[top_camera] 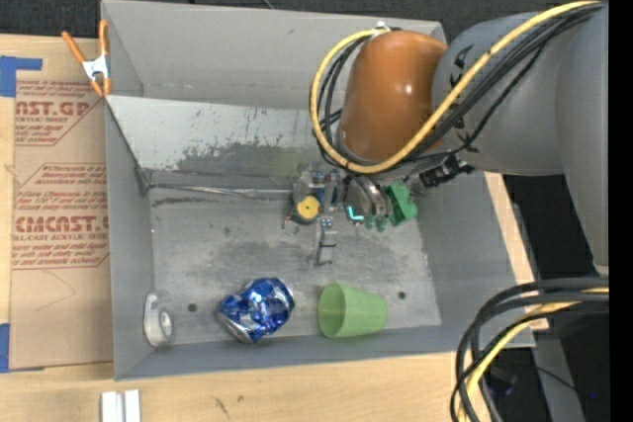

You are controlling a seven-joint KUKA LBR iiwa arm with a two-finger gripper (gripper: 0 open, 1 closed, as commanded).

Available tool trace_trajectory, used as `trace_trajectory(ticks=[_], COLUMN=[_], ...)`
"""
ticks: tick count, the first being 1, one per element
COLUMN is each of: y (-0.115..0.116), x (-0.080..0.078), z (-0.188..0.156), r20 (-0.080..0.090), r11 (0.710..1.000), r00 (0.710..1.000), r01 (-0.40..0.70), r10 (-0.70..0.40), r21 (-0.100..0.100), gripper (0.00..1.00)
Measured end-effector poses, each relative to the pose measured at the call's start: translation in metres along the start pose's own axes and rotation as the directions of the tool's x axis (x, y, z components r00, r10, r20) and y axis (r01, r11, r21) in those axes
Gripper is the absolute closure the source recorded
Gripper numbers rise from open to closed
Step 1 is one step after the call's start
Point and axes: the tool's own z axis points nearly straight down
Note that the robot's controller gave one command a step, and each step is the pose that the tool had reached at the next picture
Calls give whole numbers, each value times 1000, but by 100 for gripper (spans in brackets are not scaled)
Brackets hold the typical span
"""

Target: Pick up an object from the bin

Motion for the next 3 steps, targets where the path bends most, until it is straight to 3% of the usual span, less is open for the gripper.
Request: trace_trajectory(ticks=[1,2,3], y=[21,82,80], x=[41,74,75], z=[84,91,92], r20=[0,12,4], r11=[919,803,806], r00=[919,803,806], r01=[393,596,592], r10=[-393,-596,-592], r21=[1,5,2], gripper=[0,0,100])
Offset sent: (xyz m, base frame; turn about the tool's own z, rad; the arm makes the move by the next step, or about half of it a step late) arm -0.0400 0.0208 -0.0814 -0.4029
